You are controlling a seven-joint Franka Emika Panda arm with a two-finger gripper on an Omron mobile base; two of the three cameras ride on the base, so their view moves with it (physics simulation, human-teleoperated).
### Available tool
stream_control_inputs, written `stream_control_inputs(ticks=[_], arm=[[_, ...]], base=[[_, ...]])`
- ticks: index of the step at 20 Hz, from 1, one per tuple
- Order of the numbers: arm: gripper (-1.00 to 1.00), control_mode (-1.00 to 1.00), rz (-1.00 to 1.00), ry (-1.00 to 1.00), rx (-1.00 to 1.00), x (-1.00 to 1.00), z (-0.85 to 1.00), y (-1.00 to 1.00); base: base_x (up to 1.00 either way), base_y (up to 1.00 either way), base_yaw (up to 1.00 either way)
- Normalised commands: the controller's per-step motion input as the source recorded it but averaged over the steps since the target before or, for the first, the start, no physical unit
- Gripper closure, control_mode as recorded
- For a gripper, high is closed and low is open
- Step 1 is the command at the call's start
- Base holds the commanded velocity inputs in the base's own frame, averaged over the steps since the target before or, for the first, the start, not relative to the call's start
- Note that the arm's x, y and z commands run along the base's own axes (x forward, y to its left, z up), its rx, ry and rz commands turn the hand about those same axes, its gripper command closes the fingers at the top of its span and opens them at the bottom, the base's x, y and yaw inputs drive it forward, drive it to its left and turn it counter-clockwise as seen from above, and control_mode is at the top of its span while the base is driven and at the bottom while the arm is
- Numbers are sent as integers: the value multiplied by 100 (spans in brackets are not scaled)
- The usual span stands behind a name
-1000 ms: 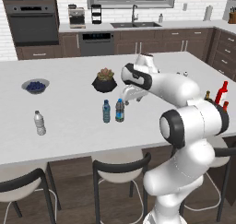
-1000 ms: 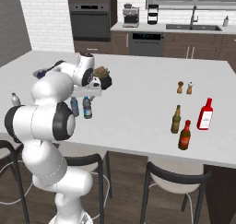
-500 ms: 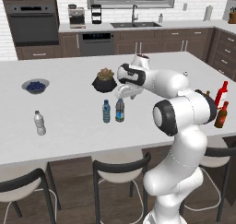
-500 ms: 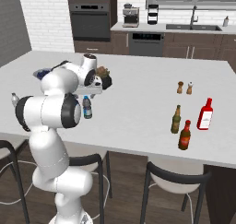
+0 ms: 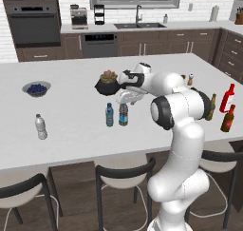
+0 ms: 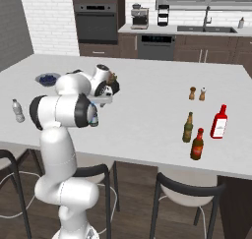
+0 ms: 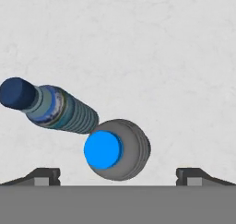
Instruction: Move the plastic bottles in the middle to the plastics group, and the glass bottles in the middle to the glass group.
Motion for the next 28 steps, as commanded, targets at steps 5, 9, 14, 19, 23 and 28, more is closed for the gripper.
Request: stream_control_inputs(ticks=[5, 9, 14, 19, 23, 28], arm=[[-100, -100, 0, 0, 0, 3, -2, 0], [-100, -100, 0, 0, 0, 0, 0, 0], [-100, -100, 0, 0, 0, -4, -15, 3], [-100, -100, 0, 0, 0, 0, -13, 6], [-100, -100, 0, 0, 0, 0, -3, 15], [-100, -100, 0, 0, 0, 0, -9, 9]], base=[[0, 0, 0], [0, 0, 0], [0, 0, 0], [0, 0, 0], [0, 0, 0], [0, 0, 0]])
